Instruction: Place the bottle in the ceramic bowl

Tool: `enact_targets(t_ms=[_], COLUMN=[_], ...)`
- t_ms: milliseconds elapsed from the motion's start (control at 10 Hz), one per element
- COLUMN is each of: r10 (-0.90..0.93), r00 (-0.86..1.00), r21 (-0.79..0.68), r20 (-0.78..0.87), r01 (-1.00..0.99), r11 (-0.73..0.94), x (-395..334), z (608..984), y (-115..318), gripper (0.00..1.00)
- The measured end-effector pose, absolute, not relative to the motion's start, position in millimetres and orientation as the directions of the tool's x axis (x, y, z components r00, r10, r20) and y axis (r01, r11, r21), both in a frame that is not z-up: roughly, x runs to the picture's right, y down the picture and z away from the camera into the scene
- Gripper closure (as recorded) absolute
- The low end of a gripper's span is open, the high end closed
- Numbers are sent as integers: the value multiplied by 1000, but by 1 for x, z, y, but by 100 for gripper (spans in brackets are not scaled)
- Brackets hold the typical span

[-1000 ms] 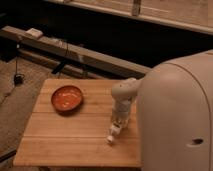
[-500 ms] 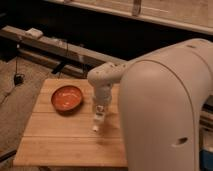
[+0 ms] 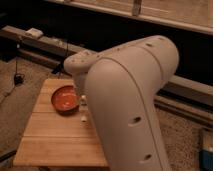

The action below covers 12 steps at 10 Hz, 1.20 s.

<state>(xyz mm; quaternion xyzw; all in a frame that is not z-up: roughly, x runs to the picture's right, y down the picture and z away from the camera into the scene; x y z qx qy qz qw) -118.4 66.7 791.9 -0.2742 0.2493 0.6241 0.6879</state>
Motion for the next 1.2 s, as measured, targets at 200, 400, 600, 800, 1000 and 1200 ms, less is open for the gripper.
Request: enact_targets(t_ms=[200,400,600,800,1000,1200], r10=[706,684,663,646,633,619], r00=[182,260,316,362,385,393], r21=[-112,-155,-185,-213,-229,-232], r20=[-684,-682,-678,-672,-672,-680], r01=[-983,-965,-947,-930,-920,-916], r11=[144,212,261,300,318,327], x=[-146,-172,-192,-211,-222,-226], z=[803,816,827,837,846,860], y=[50,34,25,19,17,24], gripper=[100,100,87,65,48,26])
